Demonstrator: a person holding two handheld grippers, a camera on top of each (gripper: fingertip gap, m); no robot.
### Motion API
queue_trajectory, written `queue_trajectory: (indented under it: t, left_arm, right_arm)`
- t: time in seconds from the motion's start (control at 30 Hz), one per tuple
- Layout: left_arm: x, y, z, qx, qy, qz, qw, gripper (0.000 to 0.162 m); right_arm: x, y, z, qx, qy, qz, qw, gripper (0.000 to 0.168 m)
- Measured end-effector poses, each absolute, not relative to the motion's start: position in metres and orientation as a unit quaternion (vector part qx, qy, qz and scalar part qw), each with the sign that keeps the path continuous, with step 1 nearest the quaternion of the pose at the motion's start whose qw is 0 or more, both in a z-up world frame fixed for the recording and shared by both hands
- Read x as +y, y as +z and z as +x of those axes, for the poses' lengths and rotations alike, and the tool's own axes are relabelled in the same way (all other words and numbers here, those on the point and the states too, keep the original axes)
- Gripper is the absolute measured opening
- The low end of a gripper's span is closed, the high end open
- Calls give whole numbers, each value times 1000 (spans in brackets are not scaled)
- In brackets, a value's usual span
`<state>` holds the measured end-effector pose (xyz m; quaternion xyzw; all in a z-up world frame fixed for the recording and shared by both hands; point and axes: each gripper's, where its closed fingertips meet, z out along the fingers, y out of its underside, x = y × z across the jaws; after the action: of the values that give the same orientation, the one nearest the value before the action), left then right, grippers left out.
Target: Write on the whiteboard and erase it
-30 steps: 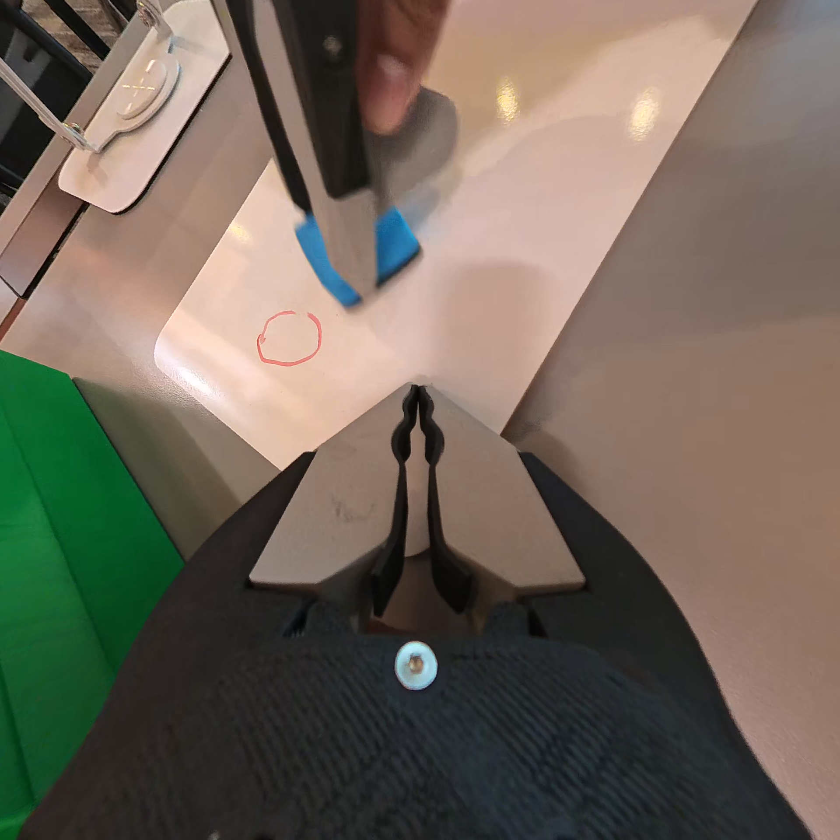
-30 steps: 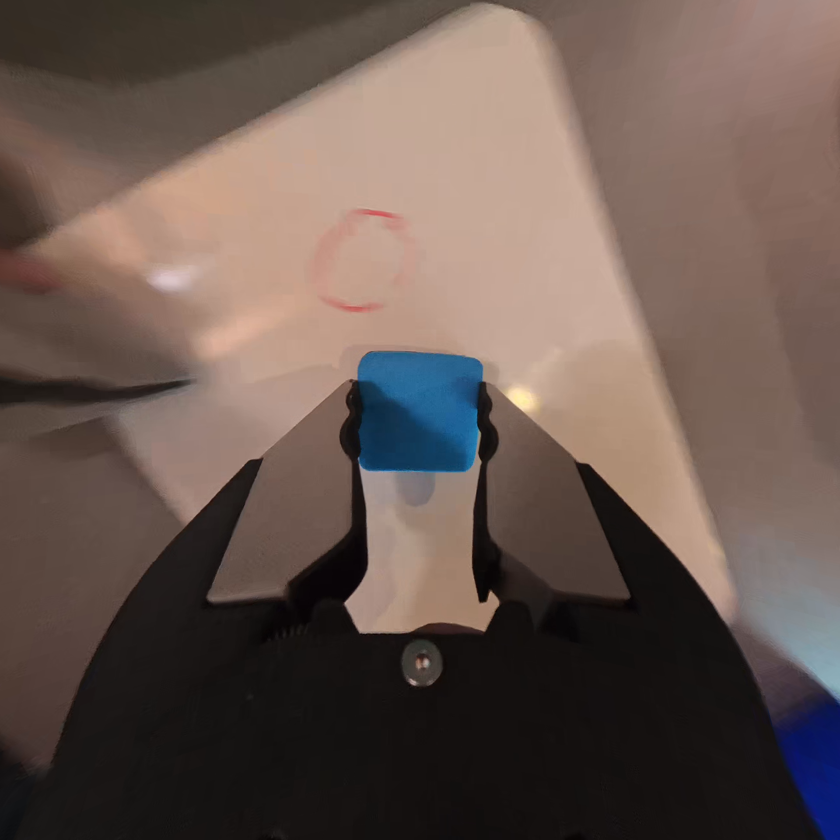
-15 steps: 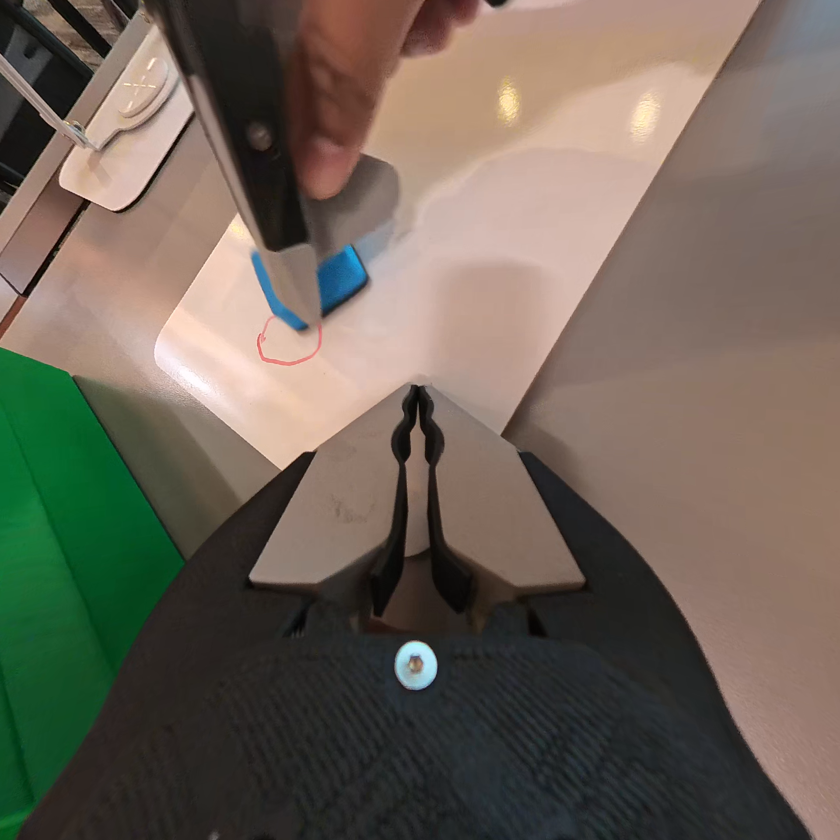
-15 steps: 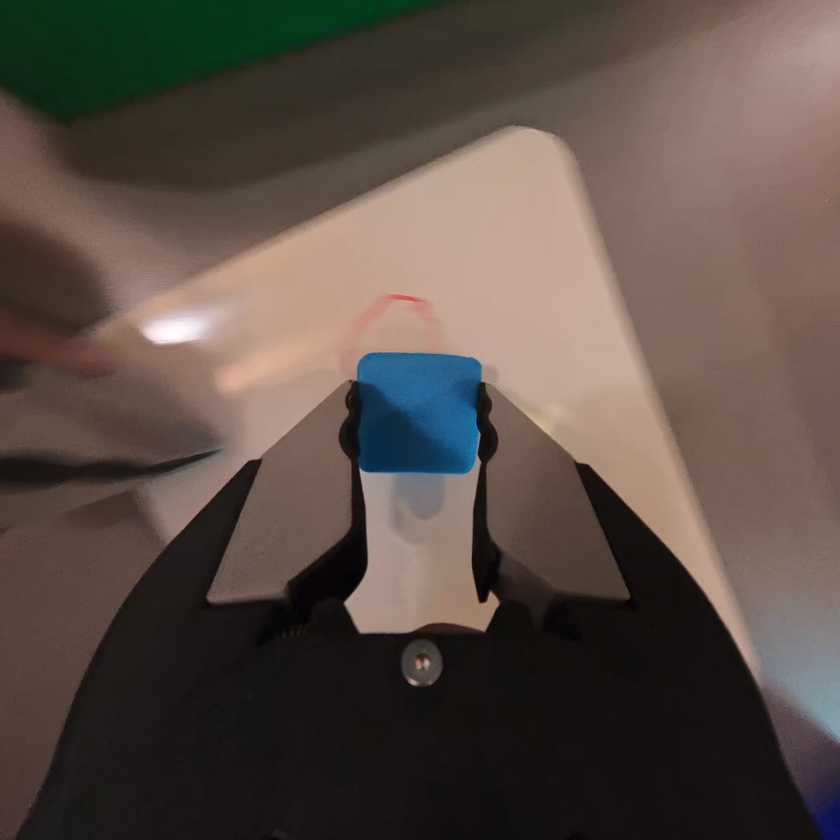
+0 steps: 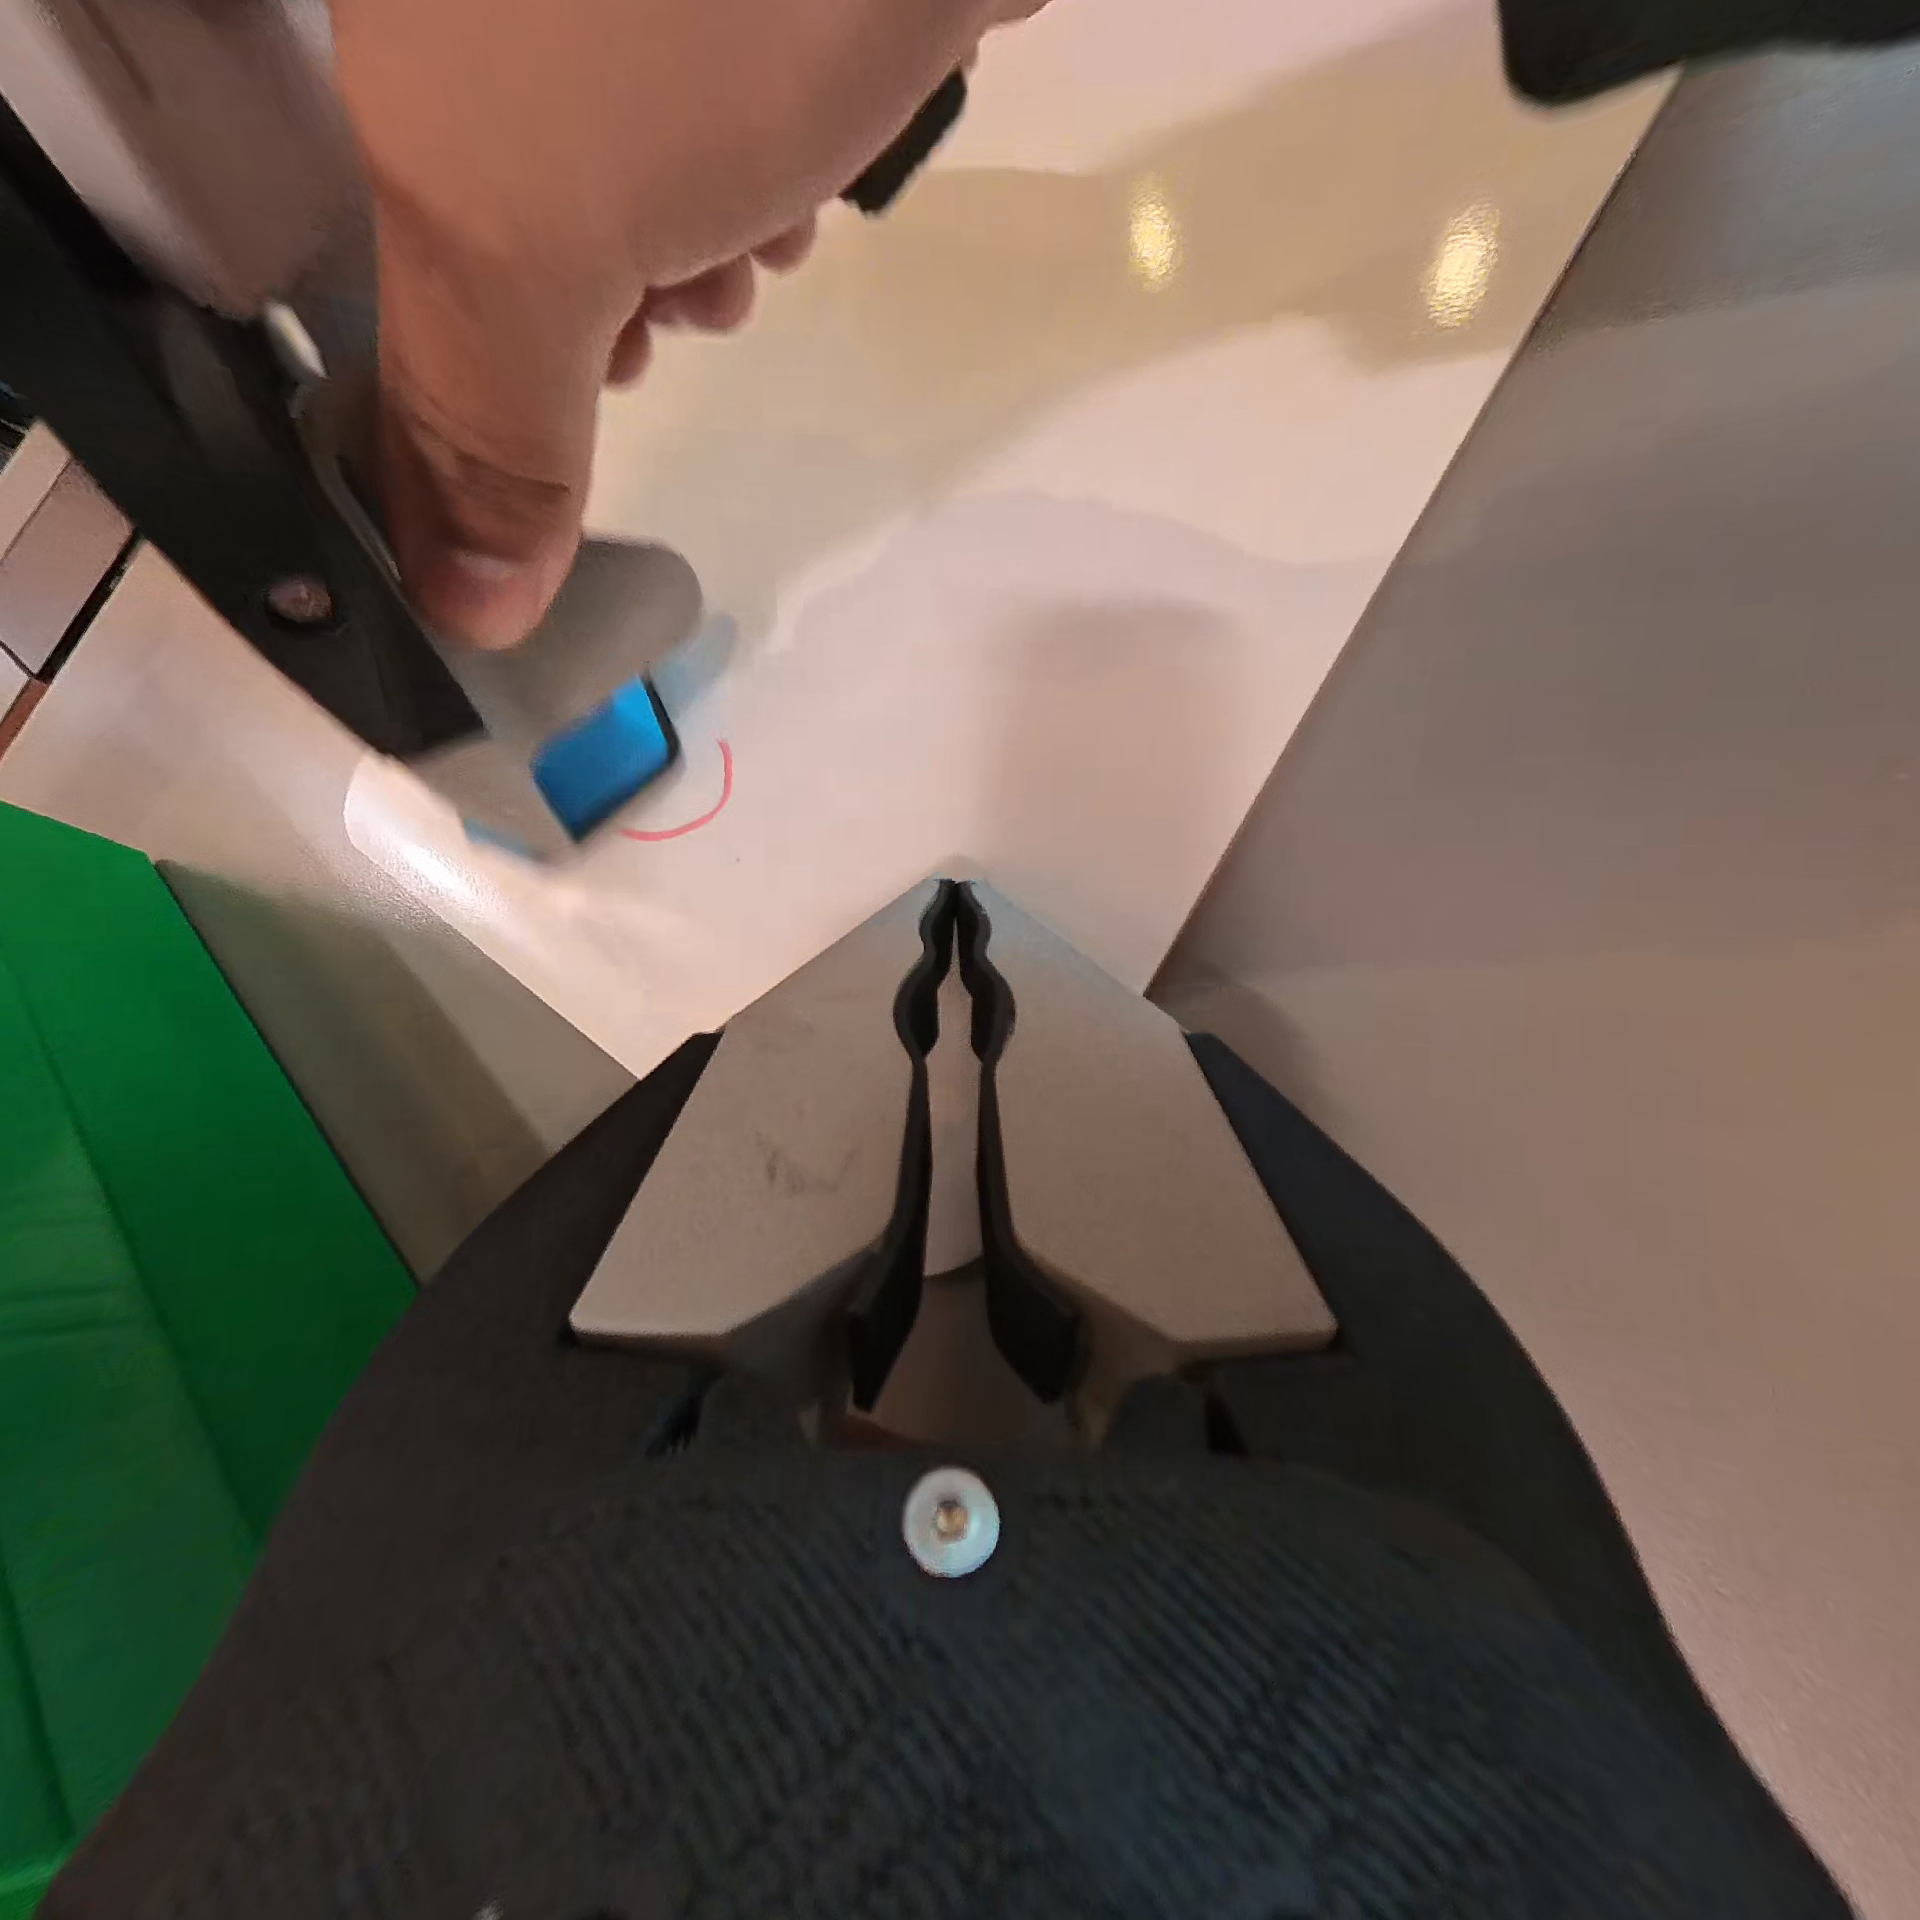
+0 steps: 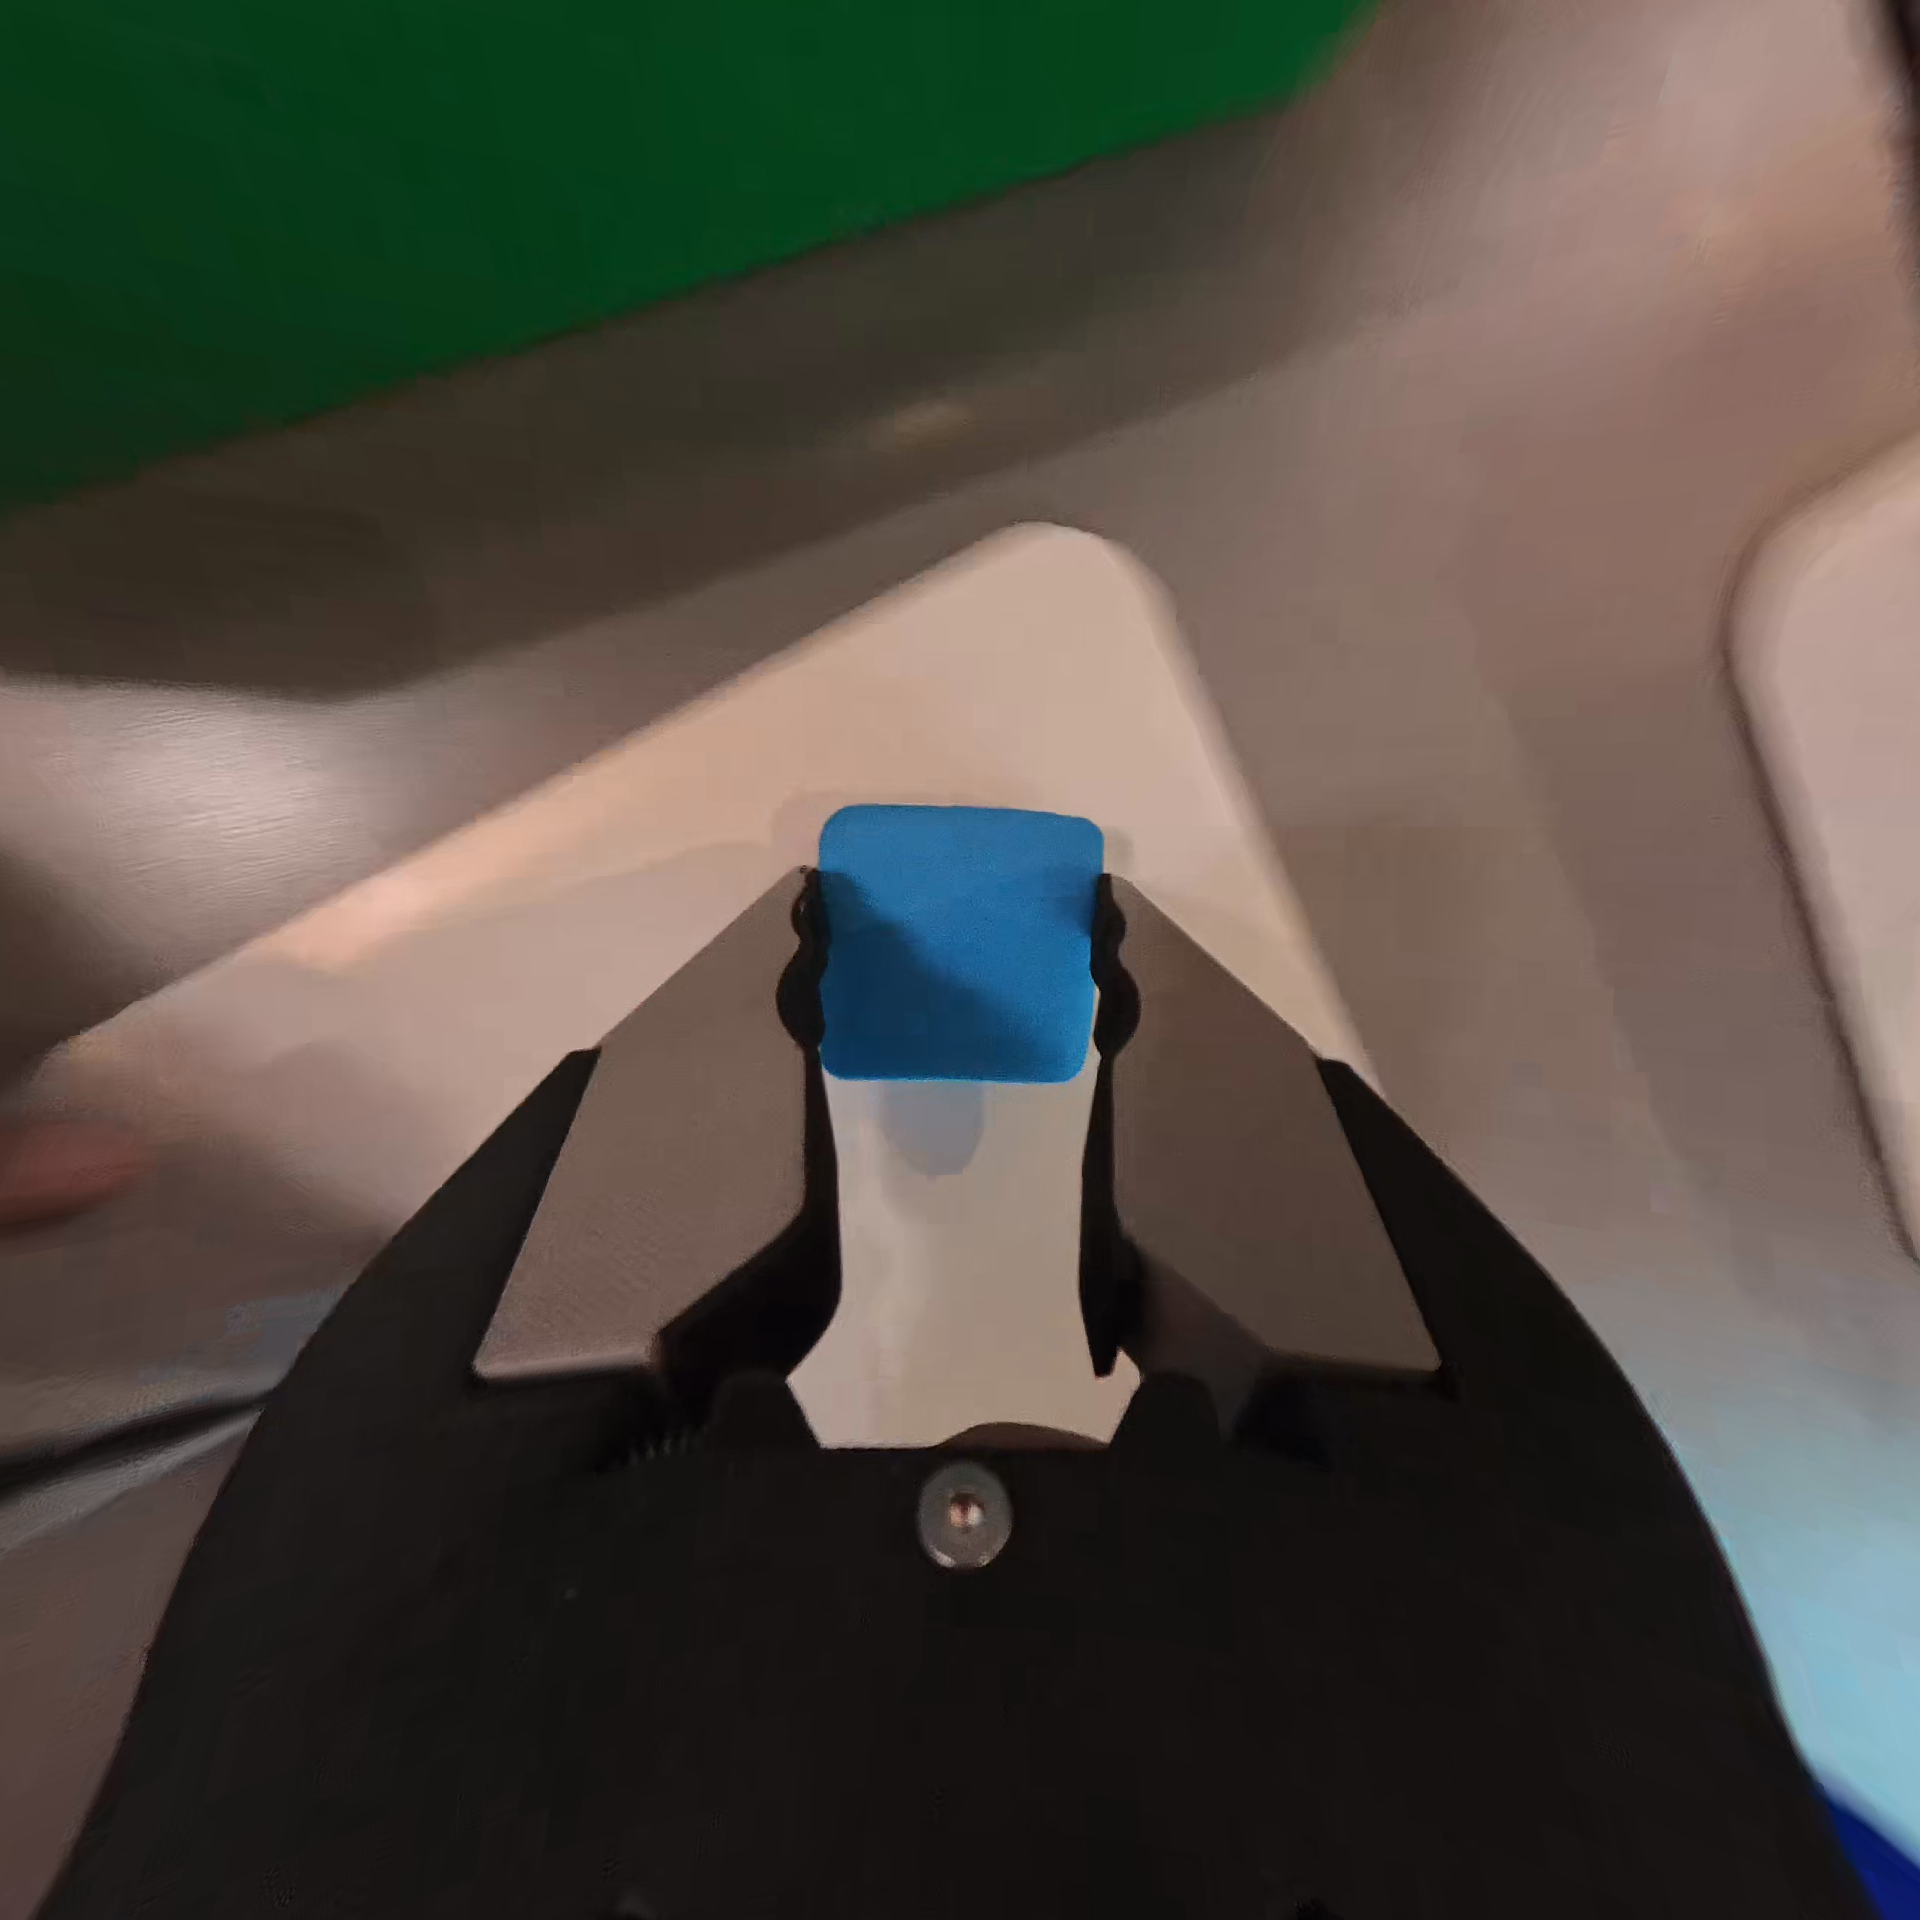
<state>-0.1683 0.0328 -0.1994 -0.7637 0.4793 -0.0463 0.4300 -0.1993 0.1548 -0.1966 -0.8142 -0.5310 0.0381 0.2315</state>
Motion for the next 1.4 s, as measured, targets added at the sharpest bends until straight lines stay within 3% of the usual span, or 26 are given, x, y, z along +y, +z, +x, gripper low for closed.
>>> queue_trajectory:
  t: [0.07, 0.17, 0.23, 0.33, 0.43, 0.53, 0.6, 0.7, 0.83, 0.93, 1.03, 1.2, 1.4]
  left_arm:
    - [32, -199, -169, 480, -48, -764, 430, 0]
    - [33, -199, -169, 475, -52, -767, 428, 0]
    - [33, -199, -169, 476, -50, -767, 428, 0]
    - [34, -200, -170, 475, -45, -767, 430, 0]
    - [34, -200, -170, 475, -45, -767, 430, 0]
    - [35, -200, -170, 474, -41, -767, 431, 0]
    - [34, -199, -170, 474, -42, -767, 431, 0]
    - [36, -200, -171, 471, -40, -769, 431, 0]
    - [34, -200, -172, 471, -44, -769, 430, 0]
    - [34, -200, -172, 468, -50, -772, 428, 0]
    - [34, -200, -172, 470, -46, -770, 429, 0]
    - [34, -199, -172, 474, -35, -766, 434, 0]
    - [34, -199, -172, 469, -50, -771, 428, 0]
  right_arm:
    - [123, -198, -215, -571, 108, -789, 200, 49]
    - [148, -197, -189, -522, 25, -825, 215, 49]
    - [110, -198, -207, -574, 110, -790, 185, 49]
    - [136, -198, -178, -522, 29, -831, 192, 48]
    - [108, -199, -194, -594, 84, -778, 186, 49]
    - [140, -198, -172, -521, 21, -830, 201, 48]
    - [100, -199, -201, -596, 104, -775, 183, 49]
    - [137, -198, -177, -518, 23, -832, 198, 49]
    - [107, -199, -193, -580, 83, -787, 193, 49]
    - [147, -197, -159, -506, -5, -834, 219, 49]
    - [100, -198, -190, -584, 114, -781, 190, 50]
    - [177, -190, -128, -475, -47, -829, 291, 49]
    - [185, -163, -128, -378, 87, -806, 447, 49]
